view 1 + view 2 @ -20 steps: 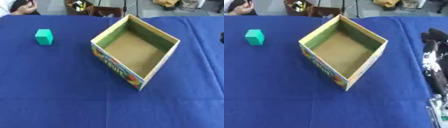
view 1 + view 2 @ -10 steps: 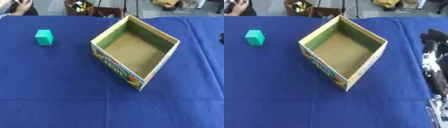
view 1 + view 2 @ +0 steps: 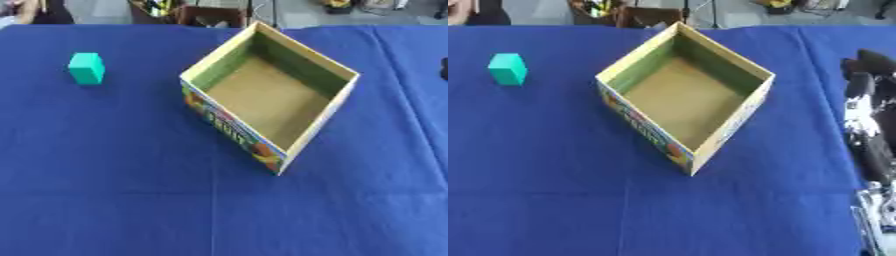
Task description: Pick up objects on the table and place them in the box.
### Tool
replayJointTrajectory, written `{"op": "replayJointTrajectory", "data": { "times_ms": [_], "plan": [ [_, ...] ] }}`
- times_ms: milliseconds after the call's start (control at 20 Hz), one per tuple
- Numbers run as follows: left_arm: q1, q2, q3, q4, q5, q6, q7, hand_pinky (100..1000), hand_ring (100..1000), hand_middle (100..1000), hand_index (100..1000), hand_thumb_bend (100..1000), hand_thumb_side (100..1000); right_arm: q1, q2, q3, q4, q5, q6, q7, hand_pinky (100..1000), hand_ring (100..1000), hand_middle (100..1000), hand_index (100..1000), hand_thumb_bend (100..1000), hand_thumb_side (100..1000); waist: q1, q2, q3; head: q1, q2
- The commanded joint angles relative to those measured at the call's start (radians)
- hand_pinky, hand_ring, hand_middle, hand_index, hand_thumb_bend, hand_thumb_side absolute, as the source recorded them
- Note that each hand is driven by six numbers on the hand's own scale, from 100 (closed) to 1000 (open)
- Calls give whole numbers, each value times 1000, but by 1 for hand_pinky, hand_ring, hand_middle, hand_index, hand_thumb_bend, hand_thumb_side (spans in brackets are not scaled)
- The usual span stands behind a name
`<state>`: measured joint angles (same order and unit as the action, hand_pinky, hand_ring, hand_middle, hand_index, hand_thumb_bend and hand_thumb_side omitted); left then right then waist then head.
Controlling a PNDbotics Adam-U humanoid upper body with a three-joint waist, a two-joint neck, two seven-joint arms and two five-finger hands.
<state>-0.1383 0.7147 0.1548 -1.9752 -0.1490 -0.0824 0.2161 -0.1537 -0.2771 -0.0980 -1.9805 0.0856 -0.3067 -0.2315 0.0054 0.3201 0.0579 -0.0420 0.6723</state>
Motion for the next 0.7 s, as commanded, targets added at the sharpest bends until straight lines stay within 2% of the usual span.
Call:
{"op": "replayJointTrajectory", "data": {
  "times_ms": [50, 300, 350, 450, 650, 700],
  "plan": [
    [-19, 76, 28, 19, -33, 13, -18, 372, 526, 747, 899, 100, 983, -2, -16, 0, -19, 4, -3, 2, 817, 794, 638, 794, 100, 570, 5, -13, -1, 0, 8],
    [-30, 90, 33, 48, -48, 4, -30, 372, 526, 747, 899, 100, 983, -1, -16, 0, -19, 7, -3, 1, 817, 794, 638, 794, 100, 570, 6, -12, -2, 1, 9],
    [-28, 92, 32, 52, -49, 4, -31, 490, 627, 834, 978, 129, 1000, -1, -17, 1, -19, 8, -3, 2, 818, 795, 638, 794, 100, 574, 8, -10, -3, 3, 8],
    [-31, 123, 1, 83, -68, 20, -50, 519, 654, 850, 988, 141, 1000, 1, -22, 4, -19, 15, -6, 7, 818, 795, 637, 794, 100, 576, 18, -1, -12, 10, 2],
    [-81, 212, -57, 172, -123, 39, -105, 548, 682, 863, 1000, 178, 1000, 5, -20, 6, -19, 25, -7, 9, 819, 795, 637, 794, 100, 578, 18, 4, -15, 10, -5],
    [-94, 235, -66, 196, -137, 36, -119, 573, 703, 876, 1000, 214, 1000, 5, -19, 8, -19, 26, -8, 10, 819, 795, 637, 794, 100, 579, 18, 6, -17, 11, -6]
  ]
}}
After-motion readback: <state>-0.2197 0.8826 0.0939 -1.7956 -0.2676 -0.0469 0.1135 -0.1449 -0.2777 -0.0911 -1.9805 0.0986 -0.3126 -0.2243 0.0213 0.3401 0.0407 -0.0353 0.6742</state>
